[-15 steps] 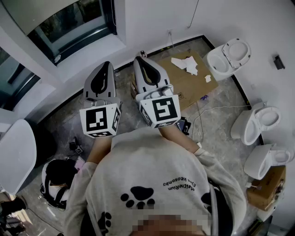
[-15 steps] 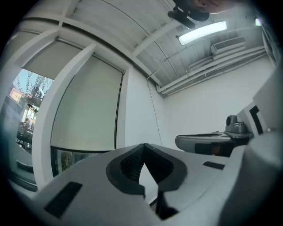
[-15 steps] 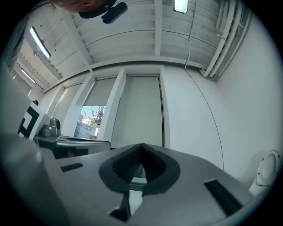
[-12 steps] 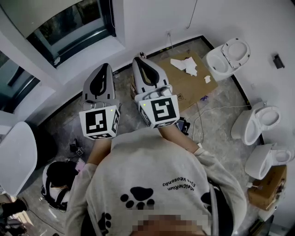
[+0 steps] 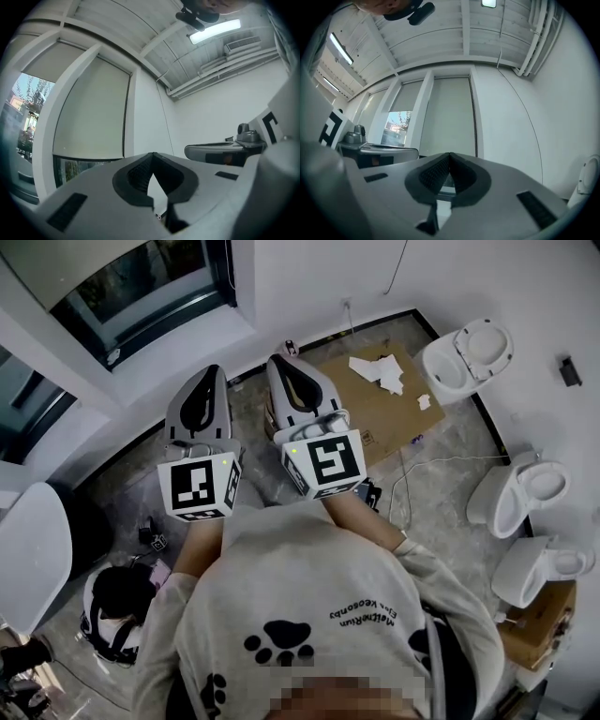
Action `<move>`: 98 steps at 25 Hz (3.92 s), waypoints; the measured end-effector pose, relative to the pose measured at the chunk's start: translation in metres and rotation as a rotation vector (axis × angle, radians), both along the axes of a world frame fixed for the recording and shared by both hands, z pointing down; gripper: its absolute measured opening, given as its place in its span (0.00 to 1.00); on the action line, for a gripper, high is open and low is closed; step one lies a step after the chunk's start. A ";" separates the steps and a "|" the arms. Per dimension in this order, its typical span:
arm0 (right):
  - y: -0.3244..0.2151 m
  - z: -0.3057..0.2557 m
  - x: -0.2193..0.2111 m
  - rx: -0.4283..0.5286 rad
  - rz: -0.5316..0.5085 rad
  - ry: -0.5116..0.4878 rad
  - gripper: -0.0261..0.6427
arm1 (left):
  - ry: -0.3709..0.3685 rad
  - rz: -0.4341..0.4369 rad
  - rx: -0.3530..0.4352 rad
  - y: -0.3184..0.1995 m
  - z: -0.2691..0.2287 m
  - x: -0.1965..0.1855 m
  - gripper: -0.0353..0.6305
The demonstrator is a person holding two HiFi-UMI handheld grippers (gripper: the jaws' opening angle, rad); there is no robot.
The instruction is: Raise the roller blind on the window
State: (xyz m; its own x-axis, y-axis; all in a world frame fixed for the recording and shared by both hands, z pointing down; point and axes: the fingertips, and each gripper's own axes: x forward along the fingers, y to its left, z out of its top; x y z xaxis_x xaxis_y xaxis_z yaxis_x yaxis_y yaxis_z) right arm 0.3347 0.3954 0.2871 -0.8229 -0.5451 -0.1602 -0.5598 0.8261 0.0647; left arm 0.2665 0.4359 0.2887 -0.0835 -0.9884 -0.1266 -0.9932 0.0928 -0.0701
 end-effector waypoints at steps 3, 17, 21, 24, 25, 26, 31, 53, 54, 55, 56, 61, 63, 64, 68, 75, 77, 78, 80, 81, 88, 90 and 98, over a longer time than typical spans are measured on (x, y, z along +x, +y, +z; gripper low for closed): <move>-0.014 0.004 -0.016 -0.013 -0.005 -0.001 0.05 | 0.010 0.005 -0.008 -0.015 0.005 -0.018 0.06; -0.150 0.002 -0.154 -0.032 0.053 -0.007 0.05 | 0.018 0.123 -0.009 -0.153 0.002 -0.150 0.06; -0.187 0.005 -0.187 -0.043 0.095 -0.016 0.05 | 0.021 0.180 -0.010 -0.192 0.003 -0.184 0.06; -0.209 0.012 -0.208 -0.054 0.129 -0.025 0.05 | 0.015 0.214 -0.016 -0.214 0.009 -0.206 0.06; -0.215 0.014 -0.213 -0.058 0.139 -0.027 0.05 | 0.016 0.223 -0.018 -0.220 0.011 -0.211 0.06; -0.221 0.016 -0.217 -0.062 0.147 -0.026 0.05 | 0.019 0.229 -0.019 -0.226 0.012 -0.217 0.06; -0.240 0.021 -0.236 -0.068 0.168 -0.006 0.05 | 0.039 0.257 -0.026 -0.248 0.018 -0.235 0.06; -0.364 0.029 -0.301 -0.058 0.170 0.021 0.05 | 0.092 0.309 -0.025 -0.371 0.032 -0.288 0.06; -0.373 0.030 -0.305 -0.062 0.171 0.023 0.05 | 0.095 0.311 -0.028 -0.380 0.032 -0.290 0.06; -0.383 0.030 -0.308 -0.066 0.170 0.024 0.05 | 0.098 0.312 -0.032 -0.390 0.032 -0.293 0.06; -0.393 0.030 -0.311 -0.070 0.169 0.026 0.05 | 0.099 0.312 -0.035 -0.399 0.032 -0.296 0.06; -0.444 0.026 -0.326 -0.077 0.163 0.032 0.05 | 0.106 0.305 -0.050 -0.447 0.030 -0.307 0.06; -0.461 0.027 -0.333 -0.083 0.154 0.032 0.05 | 0.113 0.299 -0.061 -0.466 0.032 -0.313 0.06; -0.469 0.028 -0.336 -0.087 0.148 0.031 0.05 | 0.118 0.296 -0.064 -0.474 0.033 -0.316 0.06; -0.496 0.036 -0.348 -0.098 0.129 0.032 0.05 | 0.126 0.290 -0.065 -0.503 0.038 -0.324 0.06; -0.539 0.042 -0.367 -0.111 0.116 0.029 0.05 | 0.127 0.285 -0.053 -0.548 0.036 -0.338 0.06; -0.544 0.044 -0.373 -0.114 0.113 0.033 0.05 | 0.130 0.287 -0.055 -0.554 0.037 -0.342 0.06; -0.545 0.045 -0.375 -0.114 0.114 0.036 0.05 | 0.132 0.290 -0.057 -0.556 0.038 -0.344 0.06; -0.547 0.046 -0.378 -0.112 0.124 0.043 0.05 | 0.133 0.298 -0.058 -0.561 0.039 -0.346 0.06; -0.549 0.047 -0.379 -0.109 0.135 0.049 0.06 | 0.133 0.303 -0.058 -0.562 0.040 -0.347 0.06; -0.563 0.052 -0.387 -0.157 0.197 0.041 0.14 | 0.132 0.354 -0.060 -0.575 0.041 -0.356 0.06; -0.569 0.051 -0.393 -0.188 0.214 0.034 0.22 | 0.127 0.371 -0.066 -0.579 0.037 -0.360 0.06; -0.604 0.050 -0.406 -0.240 0.368 0.098 0.22 | 0.128 0.438 -0.094 -0.593 0.029 -0.377 0.06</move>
